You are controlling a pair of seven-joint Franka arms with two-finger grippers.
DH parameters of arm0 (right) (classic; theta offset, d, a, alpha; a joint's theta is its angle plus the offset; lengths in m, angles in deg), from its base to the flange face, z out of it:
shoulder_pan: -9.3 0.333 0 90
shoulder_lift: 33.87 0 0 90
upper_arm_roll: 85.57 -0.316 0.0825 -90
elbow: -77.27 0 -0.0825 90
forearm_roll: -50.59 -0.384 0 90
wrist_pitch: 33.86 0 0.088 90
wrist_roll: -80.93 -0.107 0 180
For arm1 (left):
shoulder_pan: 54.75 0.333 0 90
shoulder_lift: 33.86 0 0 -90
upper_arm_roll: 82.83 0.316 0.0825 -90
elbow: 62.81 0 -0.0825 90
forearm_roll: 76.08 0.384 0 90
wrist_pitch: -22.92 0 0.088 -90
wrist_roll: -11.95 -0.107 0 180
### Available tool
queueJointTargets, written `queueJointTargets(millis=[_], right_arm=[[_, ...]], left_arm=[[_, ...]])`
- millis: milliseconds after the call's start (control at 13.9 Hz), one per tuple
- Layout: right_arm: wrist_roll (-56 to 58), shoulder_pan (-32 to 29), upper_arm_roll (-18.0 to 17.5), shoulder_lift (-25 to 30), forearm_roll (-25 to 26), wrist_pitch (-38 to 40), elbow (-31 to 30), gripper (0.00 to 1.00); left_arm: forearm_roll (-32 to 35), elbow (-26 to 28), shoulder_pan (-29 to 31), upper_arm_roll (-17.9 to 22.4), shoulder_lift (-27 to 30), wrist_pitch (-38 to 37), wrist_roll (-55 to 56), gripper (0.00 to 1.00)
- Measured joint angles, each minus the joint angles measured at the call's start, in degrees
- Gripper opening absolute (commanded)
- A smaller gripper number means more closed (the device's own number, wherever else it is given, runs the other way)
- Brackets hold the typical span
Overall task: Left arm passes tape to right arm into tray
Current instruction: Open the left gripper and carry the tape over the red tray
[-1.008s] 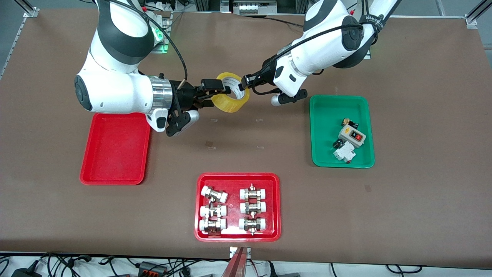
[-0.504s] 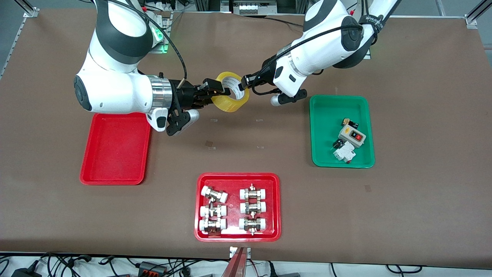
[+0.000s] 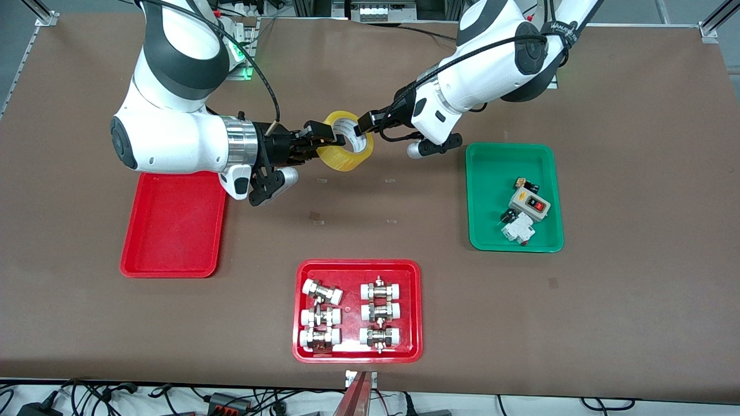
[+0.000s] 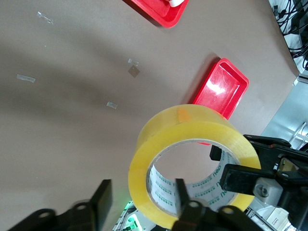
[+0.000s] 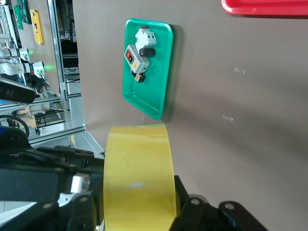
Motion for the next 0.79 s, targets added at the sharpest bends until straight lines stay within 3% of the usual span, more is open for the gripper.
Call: queueJointTargets(millis=[360, 504, 792], right_arm=[[0.29, -0.42, 0.41, -0.07, 0.34, 0.0, -0.02, 0.38], [1.06, -1.38, 0.6, -0.83, 0.42, 0.03, -0.13, 0.38], [2.98, -4.56, 0.79, -3.27, 2.97, 0.33, -0.21, 0.38]], left_arm=[[0.0, 0.29, 0.77, 0.16, 0.9, 0.01, 0.46, 1.0], [0.46, 0.9, 3.78, 0.34, 3.25, -0.49, 0.47, 1.0], [8.76, 1.31, 11.85, 0.63, 6.56, -6.9, 0.27, 1.0]])
